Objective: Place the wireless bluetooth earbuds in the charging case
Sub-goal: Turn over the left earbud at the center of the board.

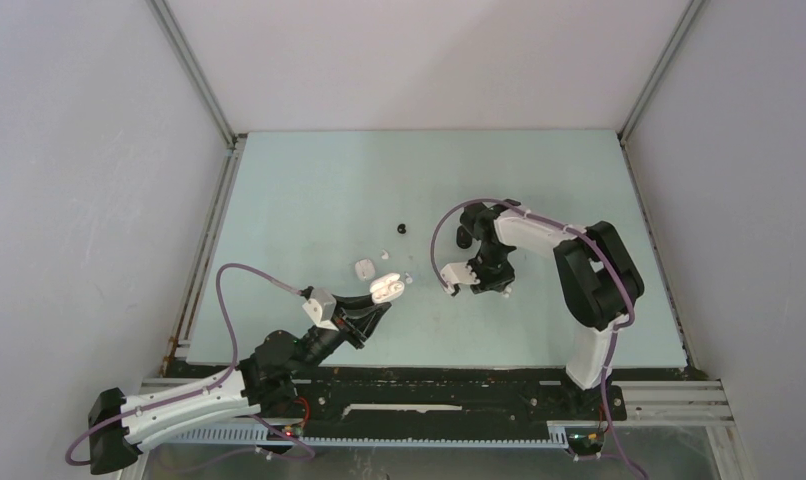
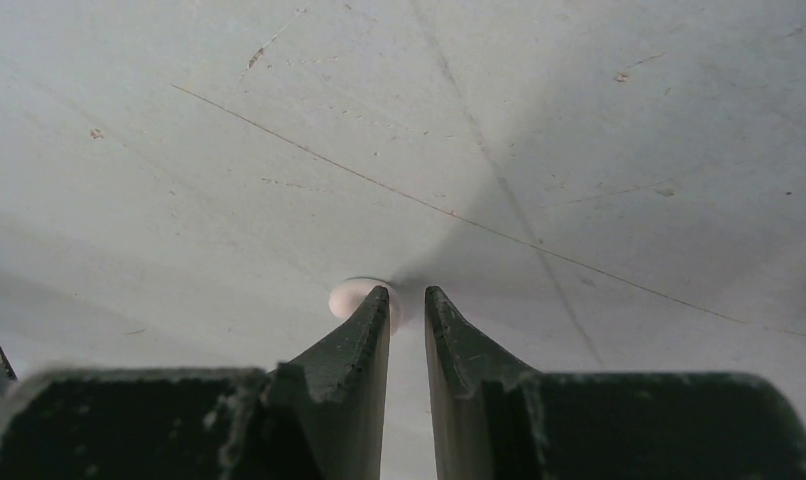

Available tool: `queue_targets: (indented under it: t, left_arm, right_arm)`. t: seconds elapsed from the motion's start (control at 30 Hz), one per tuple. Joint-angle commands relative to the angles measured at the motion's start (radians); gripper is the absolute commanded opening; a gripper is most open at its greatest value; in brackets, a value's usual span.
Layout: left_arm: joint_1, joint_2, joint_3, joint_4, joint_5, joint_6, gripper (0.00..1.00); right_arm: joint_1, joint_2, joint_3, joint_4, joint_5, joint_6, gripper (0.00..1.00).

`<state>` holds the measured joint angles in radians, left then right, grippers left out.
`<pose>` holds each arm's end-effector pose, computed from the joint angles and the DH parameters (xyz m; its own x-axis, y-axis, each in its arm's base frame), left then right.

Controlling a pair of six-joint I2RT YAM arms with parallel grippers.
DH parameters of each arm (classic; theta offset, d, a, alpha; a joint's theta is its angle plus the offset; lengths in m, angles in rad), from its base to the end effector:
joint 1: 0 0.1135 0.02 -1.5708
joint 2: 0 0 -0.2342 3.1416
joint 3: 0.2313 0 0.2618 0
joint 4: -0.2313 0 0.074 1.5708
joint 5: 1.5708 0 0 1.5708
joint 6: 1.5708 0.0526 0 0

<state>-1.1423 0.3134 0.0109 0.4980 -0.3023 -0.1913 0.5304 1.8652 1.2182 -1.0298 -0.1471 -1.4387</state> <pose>0.0891 -0.1574 0.1912 -0.0628 -0.2994 -0.9521 0.7487 0.6166 -0.2433 0.2671 0.1656 0.1066 0.3698 -0.9199 -0.1305 -0.9144 -0.3852 0.1241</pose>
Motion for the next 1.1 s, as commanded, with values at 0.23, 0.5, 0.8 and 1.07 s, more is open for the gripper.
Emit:
queue_targets:
  t: [0.23,0.5,0.8,1.07]
  left_arm:
    - [0.004,0.004,-0.112,0.017,-0.008,0.007,0.00]
    - [0.005,0.006,-0.110,0.018,-0.008,0.007,0.00]
    - [0.006,0.011,-0.108,0.018,-0.006,0.007,0.00]
    - [0.005,0.010,-0.109,0.019,-0.004,0.007,0.00]
  right_arm:
    - [-0.029,0.010,0.020,-0.061,0.025,-0.011,0.23]
    - [-0.029,-0.008,-0.003,-0.080,0.020,0.011,0.23]
    - [-0.042,-0.014,-0.014,-0.112,0.004,0.037,0.20]
    - [-0.043,-0.017,-0.036,-0.098,0.009,0.065,0.09]
